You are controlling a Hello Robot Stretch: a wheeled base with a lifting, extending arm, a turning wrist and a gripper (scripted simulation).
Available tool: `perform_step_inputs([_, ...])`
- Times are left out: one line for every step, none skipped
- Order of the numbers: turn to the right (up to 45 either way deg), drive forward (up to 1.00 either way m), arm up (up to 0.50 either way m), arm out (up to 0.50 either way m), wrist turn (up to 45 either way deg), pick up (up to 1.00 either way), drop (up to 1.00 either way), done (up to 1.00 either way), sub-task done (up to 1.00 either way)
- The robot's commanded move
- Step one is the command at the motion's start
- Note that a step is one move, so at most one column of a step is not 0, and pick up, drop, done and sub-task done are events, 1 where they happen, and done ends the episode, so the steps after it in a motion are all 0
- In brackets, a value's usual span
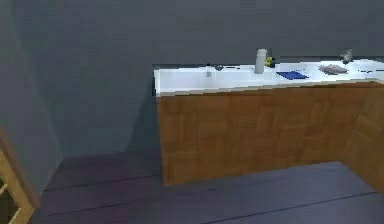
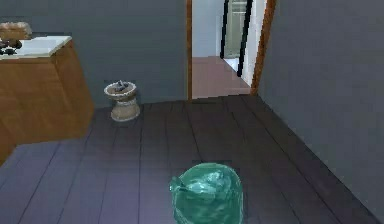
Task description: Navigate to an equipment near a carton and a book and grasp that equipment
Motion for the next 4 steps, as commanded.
perform_step_inputs([42.0, 0.0, 0.0, 0.0, 0.0, 0.0, 0.0, 0.0, 0.0])
perform_step_inputs([0.0, 0.65, 0.0, 0.0, 0.0, 0.0, 0.0, 0.0, 0.0])
perform_step_inputs([21.0, 0.0, 0.0, 0.0, 0.0, 0.0, 0.0, 0.0, 0.0])
perform_step_inputs([0.0, 0.45, 0.0, 0.0, 0.0, 0.0, 0.0, 0.0, 0.0])
